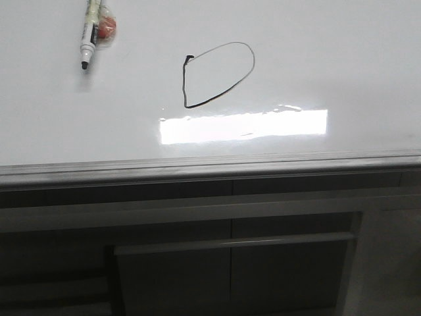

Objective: Write number 0 on whiteboard

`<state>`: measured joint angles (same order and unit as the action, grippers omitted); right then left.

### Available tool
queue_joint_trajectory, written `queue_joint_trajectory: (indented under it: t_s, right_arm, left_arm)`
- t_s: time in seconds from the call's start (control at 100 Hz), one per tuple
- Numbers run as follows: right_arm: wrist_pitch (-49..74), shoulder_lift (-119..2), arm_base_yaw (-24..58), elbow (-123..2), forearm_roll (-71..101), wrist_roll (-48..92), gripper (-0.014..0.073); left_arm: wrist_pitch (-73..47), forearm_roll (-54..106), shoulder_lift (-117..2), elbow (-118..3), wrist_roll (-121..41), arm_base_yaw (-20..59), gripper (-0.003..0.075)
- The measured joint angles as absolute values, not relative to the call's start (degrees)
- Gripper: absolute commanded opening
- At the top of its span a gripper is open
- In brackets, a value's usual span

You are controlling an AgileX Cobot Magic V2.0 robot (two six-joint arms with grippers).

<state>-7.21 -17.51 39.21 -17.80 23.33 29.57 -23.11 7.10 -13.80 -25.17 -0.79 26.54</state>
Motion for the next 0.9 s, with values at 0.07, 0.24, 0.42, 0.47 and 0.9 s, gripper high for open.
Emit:
queue_joint_trajectory:
  t_s: [0.07,0.24,0.42,0.47,0.9]
  right_arm:
    - [-7.2,-17.5,39.2,-17.8,23.3,29.6,-0.0069]
    - [-7.2,-17.5,39.2,-17.8,23.3,29.5,-0.0069]
    - [-7.2,-17.5,39.2,-17.8,23.3,29.4,-0.0069]
    - [-7.2,-17.5,39.2,-17.8,23.3,29.4,-0.0069]
    - [-7.2,-17.5,39.2,-17.8,23.3,29.4,-0.0069]
  left_arm:
    - [-23.1,7.1,-13.8,-25.0,-0.8,26.5,-0.0020]
    - [-19.5,6.8,-13.5,-23.2,-0.8,26.2,-0.0020]
    - [-17.4,5.3,-7.9,-15.8,-1.2,19.3,-0.0020]
    - [-17.0,5.0,-5.0,-12.8,-1.5,16.2,-0.0020]
    - [-17.1,5.0,0.2,0.2,-2.1,-3.8,-0.0020]
